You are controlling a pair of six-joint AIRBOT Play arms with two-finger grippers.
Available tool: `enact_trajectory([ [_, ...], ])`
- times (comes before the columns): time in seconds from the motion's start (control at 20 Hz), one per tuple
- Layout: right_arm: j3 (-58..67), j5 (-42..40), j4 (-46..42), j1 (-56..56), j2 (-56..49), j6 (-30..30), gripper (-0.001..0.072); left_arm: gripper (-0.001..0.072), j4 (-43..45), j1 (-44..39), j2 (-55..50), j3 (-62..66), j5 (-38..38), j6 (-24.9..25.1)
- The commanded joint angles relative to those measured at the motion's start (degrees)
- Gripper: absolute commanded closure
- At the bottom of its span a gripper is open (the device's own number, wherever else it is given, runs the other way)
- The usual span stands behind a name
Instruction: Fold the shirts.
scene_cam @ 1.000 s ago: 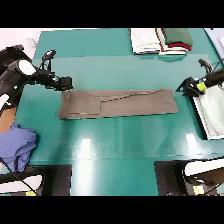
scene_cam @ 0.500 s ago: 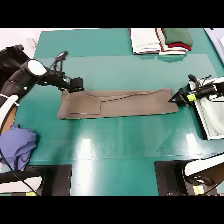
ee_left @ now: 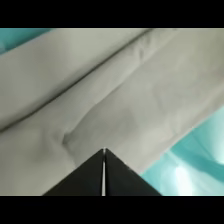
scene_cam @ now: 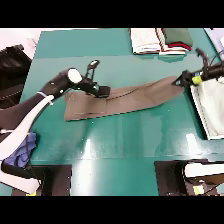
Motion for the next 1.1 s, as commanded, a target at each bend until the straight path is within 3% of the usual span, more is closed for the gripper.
enact_trajectory([
  [0.0, 8.3, 1.5, 0.2, 6.7, 4.3, 4.8, 0.0698, 0.0683, -1.8, -3.5, -8.5, 8.6, 0.9, -0.2],
  [0.4, 25.9, 2.4, 0.2, 24.6, 0.5, 11.0, 0.0698, 0.0683, -3.8, -6.7, -16.0, 14.3, -0.4, -0.1],
  [0.8, 33.1, 2.7, 0.2, 30.8, -3.4, 13.5, 0.0697, 0.0683, -3.1, -4.0, -14.6, 16.4, -1.9, -0.1],
  [1.05, 33.1, 1.2, 3.8, 33.3, -4.1, 13.4, 0.0697, 0.0683, 8.9, 5.8, -2.9, 16.4, -8.5, -0.1],
])
